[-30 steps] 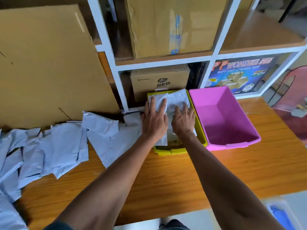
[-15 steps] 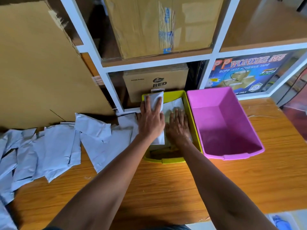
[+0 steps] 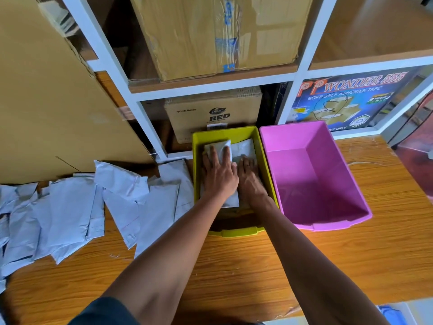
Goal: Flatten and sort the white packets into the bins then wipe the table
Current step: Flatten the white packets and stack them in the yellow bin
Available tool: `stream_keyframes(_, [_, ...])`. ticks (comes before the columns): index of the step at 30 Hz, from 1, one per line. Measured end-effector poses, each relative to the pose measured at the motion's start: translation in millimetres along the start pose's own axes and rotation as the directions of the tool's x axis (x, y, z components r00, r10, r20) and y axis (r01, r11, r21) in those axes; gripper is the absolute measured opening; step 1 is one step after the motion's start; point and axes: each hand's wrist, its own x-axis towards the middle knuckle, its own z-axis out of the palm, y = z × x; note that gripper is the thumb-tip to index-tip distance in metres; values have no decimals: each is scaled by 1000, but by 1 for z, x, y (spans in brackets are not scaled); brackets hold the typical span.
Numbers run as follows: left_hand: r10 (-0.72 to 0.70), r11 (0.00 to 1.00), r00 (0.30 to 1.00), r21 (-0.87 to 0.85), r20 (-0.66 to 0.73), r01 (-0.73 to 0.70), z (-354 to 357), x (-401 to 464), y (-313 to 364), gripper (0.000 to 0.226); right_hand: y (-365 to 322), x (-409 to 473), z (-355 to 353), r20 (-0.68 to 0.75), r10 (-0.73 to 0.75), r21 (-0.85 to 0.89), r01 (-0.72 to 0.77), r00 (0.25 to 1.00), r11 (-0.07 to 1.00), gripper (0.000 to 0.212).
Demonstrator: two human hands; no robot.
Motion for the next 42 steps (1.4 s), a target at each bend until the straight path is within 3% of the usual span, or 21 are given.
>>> stream_keyframes(2, [-24,999,997,26,70,22,10,5,-8,69,6,-3,1,39,-17,98,13,999,995,71])
stream_keyframes(5, [17,995,998,100,67,-24,22,7,-20,76,6,-2,0,-173,23,379,45,985,924,70])
stream_keyframes(7, [70,989,998,127,1,-69,27,5,-21,80,2,2,-1,-227,55,432,50,972,900,64])
stream_keyframes(18, [193,954,981,237,-5,-186,60,15,-45,89,3,24,39,-92,11,106,-1,996,994,60])
stream_keyframes(25, [154,949,987,270,46,-161,60,17,-46,92,1,23,36,-91,39,188,-22,995,982,63])
stream_keyframes(28, [128,969,985,194,117,-150,48,18,-38,89,1,23,32,-104,29,170,-11,994,985,68])
stream_keyframes(30, [122,982,982,124,143,-140,35,16,-32,86,3,20,28,-193,-28,173,62,981,983,69])
stream_keyframes(35, [257,965,966,66,-23,-255,-17,-3,-13,72,2,-4,-21,-344,103,423,56,933,904,73])
stream_keyframes(39, [391,919,893,41,-221,-392,-62,-20,-24,56,-17,-19,-49,-489,170,466,91,856,880,41])
stream_keyframes(42, [400,911,859,32,-320,-411,-89,-37,-54,48,-56,-29,-69,-530,202,473,89,824,877,32])
